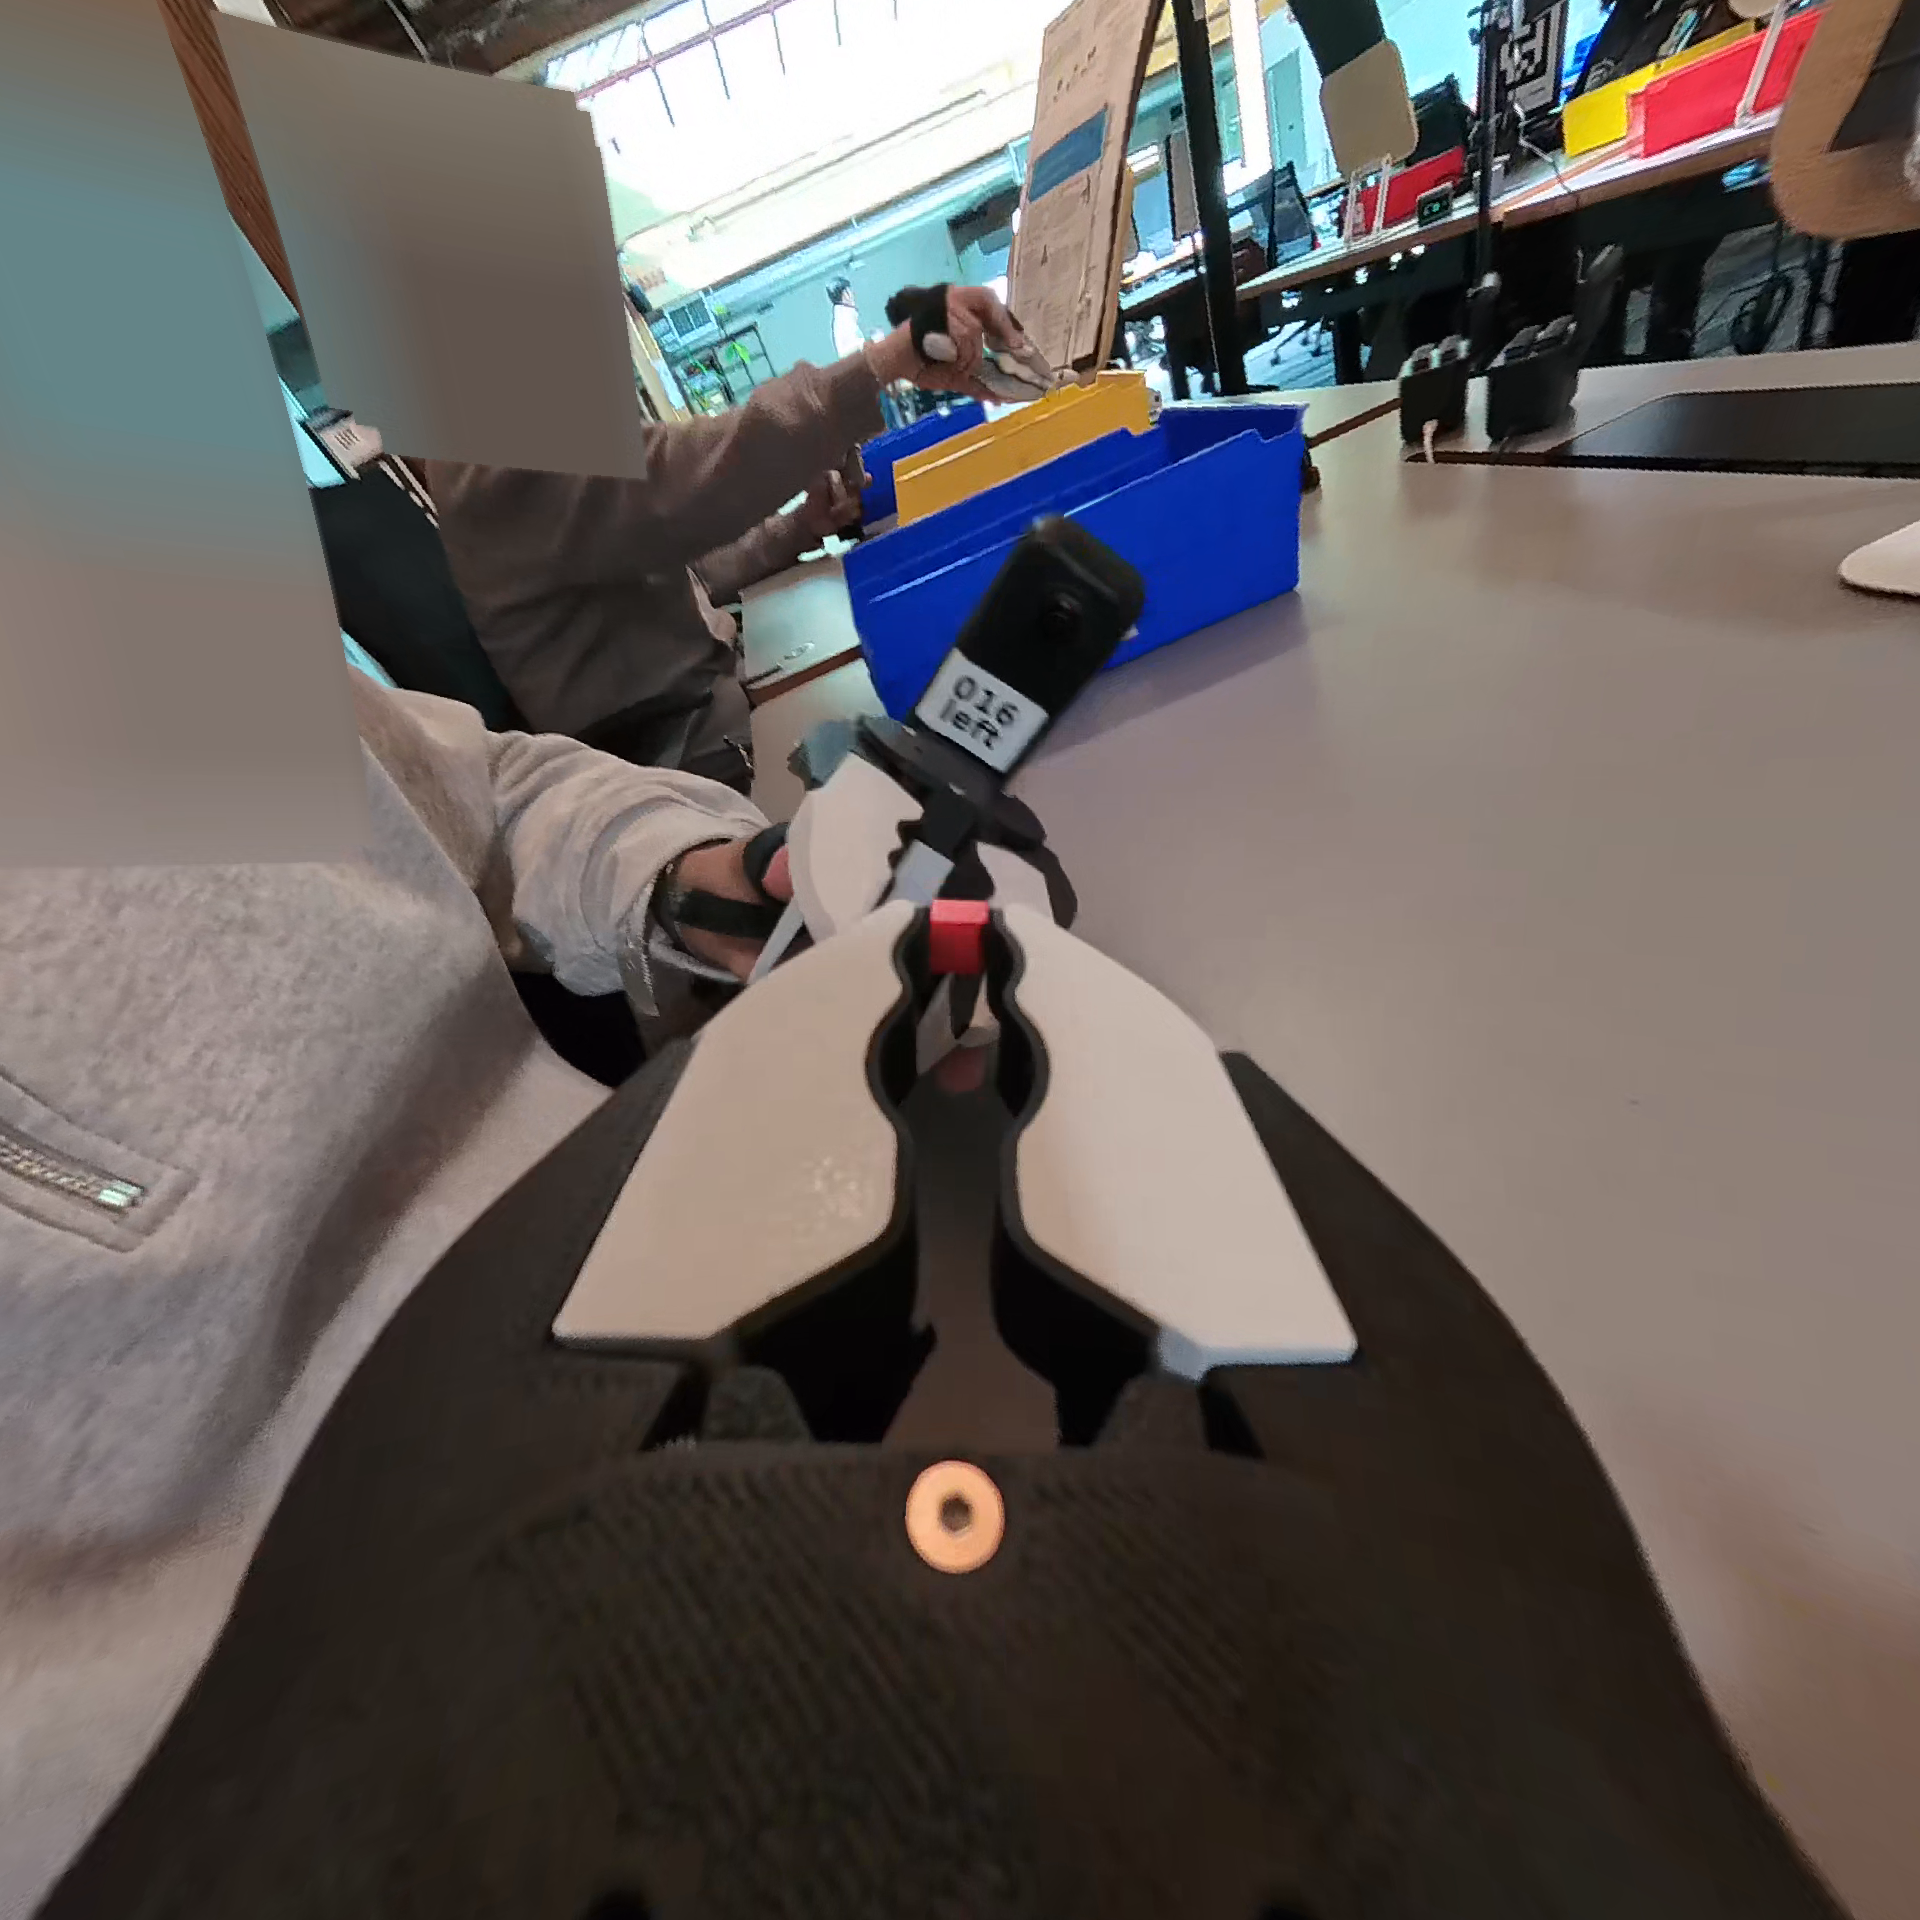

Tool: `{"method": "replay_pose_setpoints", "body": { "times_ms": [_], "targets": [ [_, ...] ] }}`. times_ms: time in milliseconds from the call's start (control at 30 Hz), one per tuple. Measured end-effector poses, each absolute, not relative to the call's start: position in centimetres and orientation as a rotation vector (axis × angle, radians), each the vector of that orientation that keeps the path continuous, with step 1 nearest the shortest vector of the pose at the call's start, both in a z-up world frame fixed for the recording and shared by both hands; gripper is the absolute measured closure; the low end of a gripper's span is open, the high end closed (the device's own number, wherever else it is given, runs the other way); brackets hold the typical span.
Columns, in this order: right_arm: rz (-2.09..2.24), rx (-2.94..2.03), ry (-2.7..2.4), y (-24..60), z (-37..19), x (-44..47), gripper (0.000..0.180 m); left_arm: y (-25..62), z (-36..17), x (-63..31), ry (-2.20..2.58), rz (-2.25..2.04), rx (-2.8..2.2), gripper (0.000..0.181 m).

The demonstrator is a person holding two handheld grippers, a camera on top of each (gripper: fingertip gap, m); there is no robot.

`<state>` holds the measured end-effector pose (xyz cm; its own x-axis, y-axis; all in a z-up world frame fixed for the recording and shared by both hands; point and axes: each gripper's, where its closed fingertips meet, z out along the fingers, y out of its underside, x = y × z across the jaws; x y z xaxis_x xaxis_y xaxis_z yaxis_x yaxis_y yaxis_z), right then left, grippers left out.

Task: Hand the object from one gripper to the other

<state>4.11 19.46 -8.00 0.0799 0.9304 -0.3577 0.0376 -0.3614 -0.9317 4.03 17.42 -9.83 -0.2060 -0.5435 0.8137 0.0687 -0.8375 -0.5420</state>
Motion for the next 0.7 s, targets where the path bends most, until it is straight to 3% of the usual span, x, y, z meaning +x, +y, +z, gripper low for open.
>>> {"method": "replay_pose_setpoints", "body": {
  "times_ms": [167,333,567,700],
  "targets": [
    [1.169,-1.536,-1.016,20.0,-8.6,4.0,0.169,18.1,-10.0,3.8,0.736,-1.673,-1.655,0.155],
    [0.981,-1.527,-0.986,21.1,-8.9,4.4,0.169,20.3,-10.0,2.5,0.718,-1.330,-1.663,0.138],
    [1.716,-1.686,-0.642,21.2,-8.4,4.7,0.169,20.0,-10.1,2.8,0.780,-1.240,-1.623,0.138],
    [1.900,-1.722,-0.650,19.8,-8.7,4.0,0.169,19.6,-9.1,2.8,0.866,-1.117,-1.496,0.149]
  ]
}}
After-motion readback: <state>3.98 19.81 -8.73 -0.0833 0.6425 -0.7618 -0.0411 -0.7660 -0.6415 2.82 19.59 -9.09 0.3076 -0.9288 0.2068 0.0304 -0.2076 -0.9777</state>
